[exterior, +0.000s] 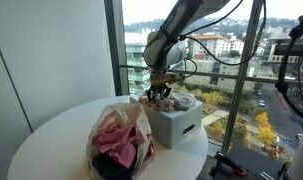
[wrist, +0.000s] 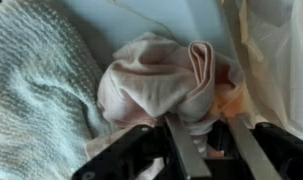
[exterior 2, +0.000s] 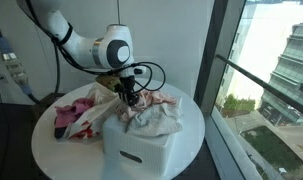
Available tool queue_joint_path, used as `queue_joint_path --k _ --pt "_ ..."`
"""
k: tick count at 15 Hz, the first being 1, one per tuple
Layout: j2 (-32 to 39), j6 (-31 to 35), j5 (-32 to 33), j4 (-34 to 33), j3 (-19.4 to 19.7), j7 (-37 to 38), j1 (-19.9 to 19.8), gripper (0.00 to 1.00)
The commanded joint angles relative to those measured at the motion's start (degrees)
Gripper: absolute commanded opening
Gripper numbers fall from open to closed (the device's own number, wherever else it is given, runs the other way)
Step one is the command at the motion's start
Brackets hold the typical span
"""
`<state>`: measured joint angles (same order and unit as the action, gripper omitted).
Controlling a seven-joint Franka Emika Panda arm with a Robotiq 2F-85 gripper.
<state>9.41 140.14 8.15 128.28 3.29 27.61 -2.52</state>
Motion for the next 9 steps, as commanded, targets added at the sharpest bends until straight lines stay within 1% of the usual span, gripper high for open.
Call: queue_joint_path --k 1,2,5,7,9 --pt "-6.56 3.43 -4.23 4.55 0.75 -2.19 0.02 0.05" --pt "-9.07 4.43 -4.47 5.91 0.92 -1.96 0.04 0.07" --pt "-18.65 8.16 -2.73 10.42 0.49 -1.11 0.07 0.06" --pt "-24.84 9.46 -0.96 12.86 -1.05 -0.96 -0.24 0.06" --pt "-31.16 8.45 -0.64 14.73 -3.43 -3.11 -0.03 0.06"
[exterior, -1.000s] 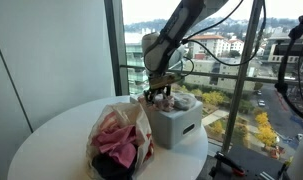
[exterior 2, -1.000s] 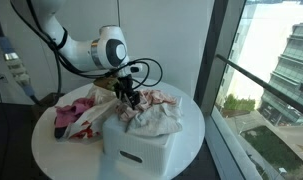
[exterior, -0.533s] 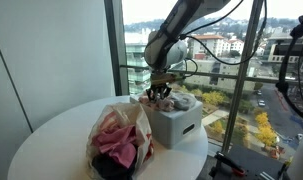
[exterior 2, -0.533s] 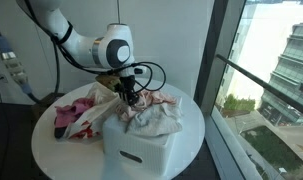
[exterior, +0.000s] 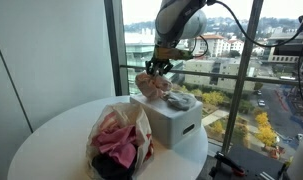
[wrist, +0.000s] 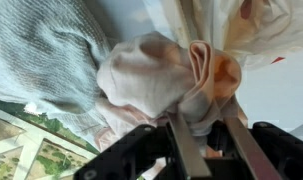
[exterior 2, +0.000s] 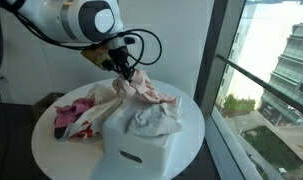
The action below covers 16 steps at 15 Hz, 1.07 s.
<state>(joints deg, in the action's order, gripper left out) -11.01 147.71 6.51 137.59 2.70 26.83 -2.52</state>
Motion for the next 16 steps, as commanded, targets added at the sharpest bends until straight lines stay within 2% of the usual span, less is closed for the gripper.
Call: queue_joint_path --k 1,5,11,13,16 --pt "-13.73 -0.44 0.60 6.13 -4.13 -3.86 0.45 0.06" --pt "-24.45 -5.48 -2.49 8.54 -9.31 -9.25 5.14 0.06" --pt "-37.57 -15.88 -6.30 9.40 -17.18 -13.44 17.22 0.05" --pt "-38.25 -16.68 -7.79 8.80 -18.35 -15.92 21.07 0.05" --pt "-34.45 -13.57 -11.13 8.86 -17.72 -21.88 26.13 0.05"
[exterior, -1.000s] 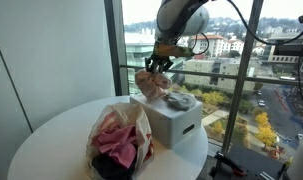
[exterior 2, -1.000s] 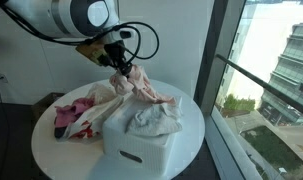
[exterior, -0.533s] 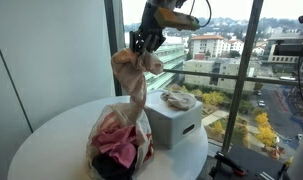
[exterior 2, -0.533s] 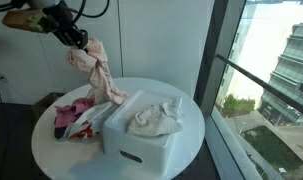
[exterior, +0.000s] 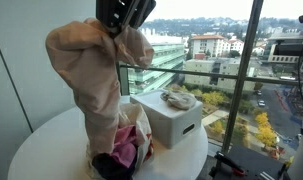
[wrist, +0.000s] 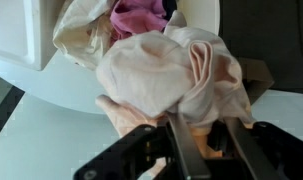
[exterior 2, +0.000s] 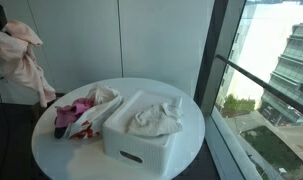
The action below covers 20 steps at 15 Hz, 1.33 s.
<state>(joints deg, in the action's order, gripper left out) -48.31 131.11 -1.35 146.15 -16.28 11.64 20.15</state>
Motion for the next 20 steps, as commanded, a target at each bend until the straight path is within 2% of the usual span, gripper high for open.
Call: queue_joint_path --k 1,6,10,20 --pt "4.72 4.40 -3.59 0.57 1.16 -8.21 3.79 0.05" --pt "11.16 9.35 -0.62 0.98 -0.41 -11.20 1.62 0.05" --pt "12.72 10.57 5.04 0.97 -1.98 -9.67 -1.92 0.06" --pt "6.63 11.52 16.14 1.79 -3.94 -1.88 -11.43 0.06"
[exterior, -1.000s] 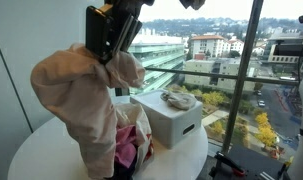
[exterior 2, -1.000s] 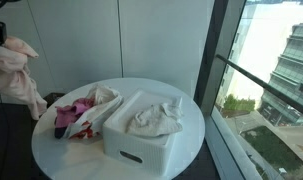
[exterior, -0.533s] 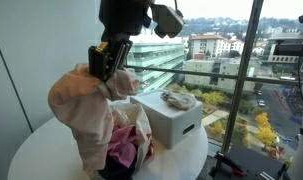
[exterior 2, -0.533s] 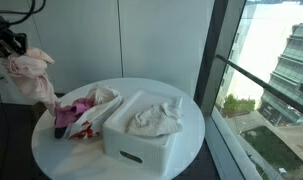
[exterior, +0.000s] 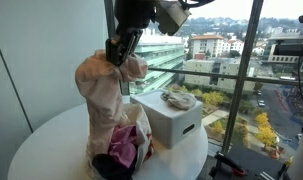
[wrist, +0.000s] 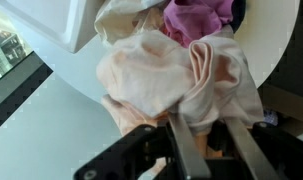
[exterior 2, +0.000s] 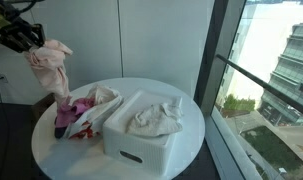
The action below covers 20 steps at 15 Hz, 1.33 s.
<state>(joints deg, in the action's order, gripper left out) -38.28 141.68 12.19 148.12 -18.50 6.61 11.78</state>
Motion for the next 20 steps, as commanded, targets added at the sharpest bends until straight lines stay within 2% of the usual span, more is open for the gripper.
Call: queue_joint_path --k 1,7,11,16,20 --pt "-3.93 0.51 3.16 -0.16 -1.96 3.67 -3.61 0.06" --pt "0.49 -2.38 5.57 0.16 -3.94 4.46 -6.86 0.07" --pt "6.03 -5.51 11.59 -0.16 -6.35 7.60 -10.77 0.08" --pt "15.69 -9.47 14.84 -2.33 -7.49 8.62 -9.09 0.08" --pt "22.34 -8.08 20.42 -5.15 -8.48 12.10 -8.68 0.08"
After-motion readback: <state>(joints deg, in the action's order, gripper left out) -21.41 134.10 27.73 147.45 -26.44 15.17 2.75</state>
